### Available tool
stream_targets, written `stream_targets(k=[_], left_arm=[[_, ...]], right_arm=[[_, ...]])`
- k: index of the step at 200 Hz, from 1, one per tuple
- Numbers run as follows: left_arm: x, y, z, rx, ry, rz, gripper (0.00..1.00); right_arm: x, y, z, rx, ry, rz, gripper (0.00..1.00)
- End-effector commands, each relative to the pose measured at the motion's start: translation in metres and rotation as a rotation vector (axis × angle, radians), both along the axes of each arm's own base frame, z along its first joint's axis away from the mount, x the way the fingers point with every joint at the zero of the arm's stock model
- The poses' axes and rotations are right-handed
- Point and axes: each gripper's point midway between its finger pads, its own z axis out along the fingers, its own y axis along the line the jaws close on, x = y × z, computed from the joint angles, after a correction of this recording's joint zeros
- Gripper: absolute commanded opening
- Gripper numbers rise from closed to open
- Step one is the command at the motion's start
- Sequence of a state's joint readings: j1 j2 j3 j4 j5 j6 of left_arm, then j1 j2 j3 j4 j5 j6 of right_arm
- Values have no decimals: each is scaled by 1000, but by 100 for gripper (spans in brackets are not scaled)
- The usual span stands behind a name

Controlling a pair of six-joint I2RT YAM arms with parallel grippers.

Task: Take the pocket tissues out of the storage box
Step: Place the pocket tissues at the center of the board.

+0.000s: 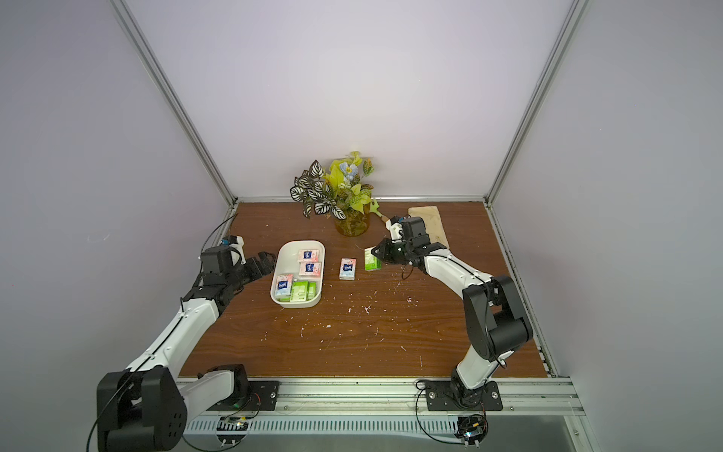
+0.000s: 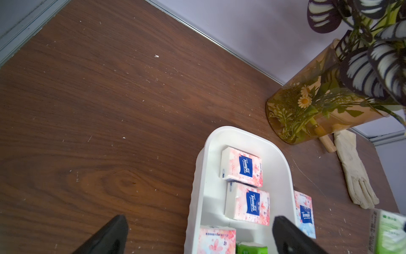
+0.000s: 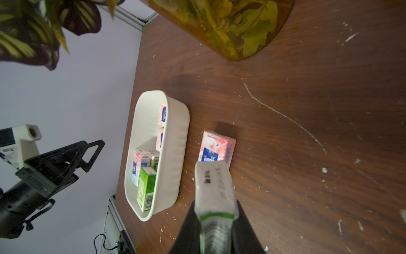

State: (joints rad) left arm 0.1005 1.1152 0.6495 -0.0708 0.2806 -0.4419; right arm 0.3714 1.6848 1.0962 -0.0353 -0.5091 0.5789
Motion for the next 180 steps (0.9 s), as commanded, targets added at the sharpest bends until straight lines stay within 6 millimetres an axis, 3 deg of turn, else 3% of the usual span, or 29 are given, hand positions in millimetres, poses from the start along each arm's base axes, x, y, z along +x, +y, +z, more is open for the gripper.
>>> stream_targets(k=[1, 49, 180], left_arm=[[-1, 6, 0, 11, -4, 22, 99], [-1, 7, -4, 19, 7, 23, 99], [1, 7, -14, 20, 38, 16, 99]], right_arm=[[4, 3, -6, 40, 1, 52, 12], [10, 12, -41, 82, 94, 64, 12], [12, 12, -87, 98, 186, 17, 14]])
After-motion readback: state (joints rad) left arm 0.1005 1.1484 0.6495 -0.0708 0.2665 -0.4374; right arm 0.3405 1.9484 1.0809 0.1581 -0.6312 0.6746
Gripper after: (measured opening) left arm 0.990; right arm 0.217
